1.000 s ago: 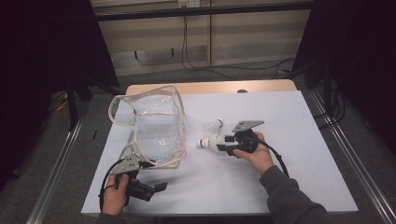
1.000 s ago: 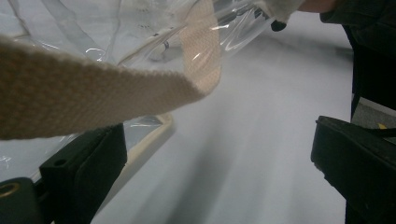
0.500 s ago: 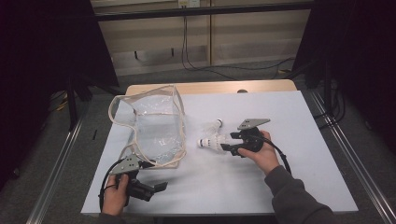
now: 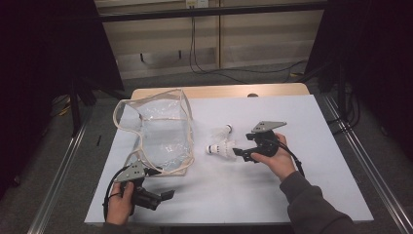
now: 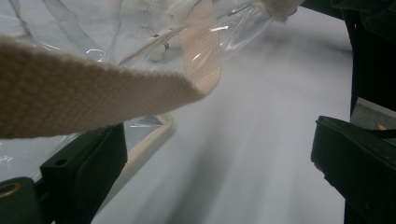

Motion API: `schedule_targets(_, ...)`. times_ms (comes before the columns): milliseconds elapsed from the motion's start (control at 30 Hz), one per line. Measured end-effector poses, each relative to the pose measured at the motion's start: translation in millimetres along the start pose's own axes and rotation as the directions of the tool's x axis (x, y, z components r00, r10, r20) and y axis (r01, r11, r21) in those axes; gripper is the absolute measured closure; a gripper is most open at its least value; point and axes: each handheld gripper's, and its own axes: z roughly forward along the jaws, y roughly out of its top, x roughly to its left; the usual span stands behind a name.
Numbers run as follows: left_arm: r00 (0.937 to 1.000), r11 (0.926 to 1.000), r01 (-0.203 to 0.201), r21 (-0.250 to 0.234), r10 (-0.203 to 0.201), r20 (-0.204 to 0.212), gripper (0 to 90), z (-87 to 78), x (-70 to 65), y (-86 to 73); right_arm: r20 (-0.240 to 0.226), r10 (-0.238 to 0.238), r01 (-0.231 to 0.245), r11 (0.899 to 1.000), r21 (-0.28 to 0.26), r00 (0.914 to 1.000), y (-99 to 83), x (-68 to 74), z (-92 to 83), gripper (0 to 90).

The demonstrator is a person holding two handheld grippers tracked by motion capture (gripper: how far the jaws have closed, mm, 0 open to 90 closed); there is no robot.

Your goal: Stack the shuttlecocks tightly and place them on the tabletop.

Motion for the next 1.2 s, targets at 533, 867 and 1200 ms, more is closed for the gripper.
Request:
schedule_targets(533,1.0000,1.0000,0.000,-0.003,0.000,-0.002,3.7,-0.3,-0.2,-0.1,0.020,-0.009,0.009,1.000,-0.013,0.9998,19.2,-2.9,-1.5,14.5)
schedule_targets(867,1.0000,1.0000,-0.002,-0.003,0.002,0.000,3.7,-0.4,0.0,-0.3,0.039,0.003,-0.003,1.000,-0.007,0.9993,25.6,-7.7,4.2,13.5)
schedule_targets(1200,1.0000,1.0000,-0.001,-0.004,0.001,-0.001,3.9,-1.3,0.1,0.0,0.053,0.017,-0.017,1.000,-0.004,0.9984,31.7,-13.4,10.0,12.4)
